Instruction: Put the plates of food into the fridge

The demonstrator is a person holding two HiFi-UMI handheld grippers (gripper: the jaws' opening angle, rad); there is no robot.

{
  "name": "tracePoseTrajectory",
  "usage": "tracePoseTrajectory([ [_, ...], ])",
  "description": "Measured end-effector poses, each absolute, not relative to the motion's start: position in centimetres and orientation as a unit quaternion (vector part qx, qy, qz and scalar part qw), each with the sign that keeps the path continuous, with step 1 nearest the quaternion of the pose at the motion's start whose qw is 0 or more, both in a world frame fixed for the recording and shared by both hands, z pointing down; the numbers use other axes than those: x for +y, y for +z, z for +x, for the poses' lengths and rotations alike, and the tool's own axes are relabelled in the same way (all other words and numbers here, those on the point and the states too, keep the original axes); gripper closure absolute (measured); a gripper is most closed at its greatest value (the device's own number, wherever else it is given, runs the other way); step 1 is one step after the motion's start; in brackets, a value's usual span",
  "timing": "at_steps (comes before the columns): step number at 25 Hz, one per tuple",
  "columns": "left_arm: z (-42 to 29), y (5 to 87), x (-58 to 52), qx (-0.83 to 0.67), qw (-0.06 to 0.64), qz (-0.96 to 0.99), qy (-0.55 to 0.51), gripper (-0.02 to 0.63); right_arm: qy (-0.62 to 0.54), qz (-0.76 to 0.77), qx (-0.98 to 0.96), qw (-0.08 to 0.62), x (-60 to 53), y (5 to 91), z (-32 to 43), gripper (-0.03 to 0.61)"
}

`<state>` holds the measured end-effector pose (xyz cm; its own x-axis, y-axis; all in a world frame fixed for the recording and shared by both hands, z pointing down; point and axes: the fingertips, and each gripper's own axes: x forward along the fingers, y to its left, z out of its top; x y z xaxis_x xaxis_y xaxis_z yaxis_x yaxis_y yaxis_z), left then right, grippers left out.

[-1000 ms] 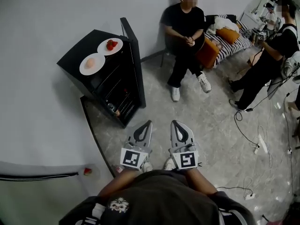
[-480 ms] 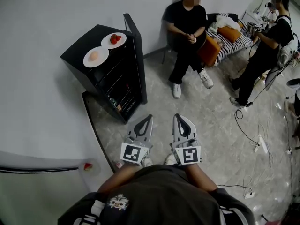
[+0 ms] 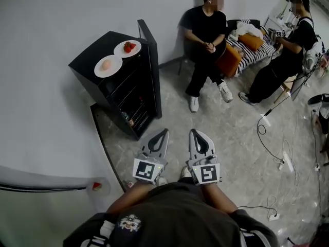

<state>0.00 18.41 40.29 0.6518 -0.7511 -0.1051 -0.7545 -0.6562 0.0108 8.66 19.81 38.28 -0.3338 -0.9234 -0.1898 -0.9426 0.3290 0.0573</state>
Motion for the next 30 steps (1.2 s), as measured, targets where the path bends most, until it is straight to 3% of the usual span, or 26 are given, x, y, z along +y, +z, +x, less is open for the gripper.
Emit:
tracePoseTrajectory([
  [30, 8.5, 41.1, 6.6, 0.483, 0.006, -0.875, 0.024, 0.591, 0.067, -0.502, 0.859, 0.080, 6.8, 38.6, 17.2, 0.554],
])
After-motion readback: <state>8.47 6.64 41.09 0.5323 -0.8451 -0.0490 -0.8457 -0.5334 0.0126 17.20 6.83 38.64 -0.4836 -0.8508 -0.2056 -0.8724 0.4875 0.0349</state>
